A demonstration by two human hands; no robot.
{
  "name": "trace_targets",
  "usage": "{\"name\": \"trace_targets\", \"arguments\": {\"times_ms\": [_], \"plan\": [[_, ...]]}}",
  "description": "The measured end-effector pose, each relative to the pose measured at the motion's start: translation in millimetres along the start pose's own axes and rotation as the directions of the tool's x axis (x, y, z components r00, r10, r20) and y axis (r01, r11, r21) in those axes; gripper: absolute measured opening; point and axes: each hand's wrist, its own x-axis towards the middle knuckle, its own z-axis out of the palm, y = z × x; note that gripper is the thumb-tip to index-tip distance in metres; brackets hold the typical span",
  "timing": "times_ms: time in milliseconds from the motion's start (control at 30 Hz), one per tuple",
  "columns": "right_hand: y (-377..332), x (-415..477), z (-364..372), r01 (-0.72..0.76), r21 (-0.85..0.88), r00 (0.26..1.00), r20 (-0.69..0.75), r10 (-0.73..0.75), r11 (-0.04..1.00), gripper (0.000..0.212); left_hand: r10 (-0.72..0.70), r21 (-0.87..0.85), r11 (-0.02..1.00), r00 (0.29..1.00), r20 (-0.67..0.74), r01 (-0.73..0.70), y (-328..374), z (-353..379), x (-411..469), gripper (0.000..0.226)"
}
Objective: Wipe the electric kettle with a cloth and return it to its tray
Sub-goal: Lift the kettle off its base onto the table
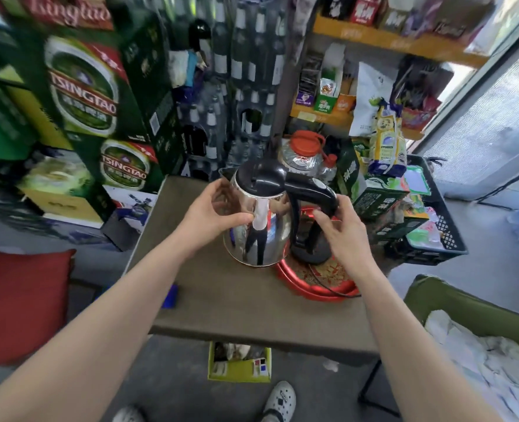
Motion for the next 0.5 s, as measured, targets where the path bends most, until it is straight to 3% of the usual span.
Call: {"name": "trace_targets", "arguments": {"times_ms": [67, 233, 500], "plan": [[-23.9, -13.4, 35.4, -0.005, 0.018, 1.000, -0.014, 0.005, 1.000, 0.027, 0.002, 0.025, 1.000, 1.000, 0.021, -0.002, -6.9, -42.6, -9.8, 0.098], [-74.1, -38.6, 119.8, -0.068, 0.093, 0.996, -0.046, 0.072, 0.993, 0.025, -0.013, 0.111, 0.994, 0.998, 0.057, 0.007, -21.4, -141.4, -21.6, 0.129], [-107.5, -37.2, 185.5, -0.130, 0.125, 0.985, -0.097, 0.143, 0.984, 0.024, -0.004, 0.167, 0.986, 0.990, 0.141, -0.020, -37.6, -209.8, 9.3, 0.116]]}}
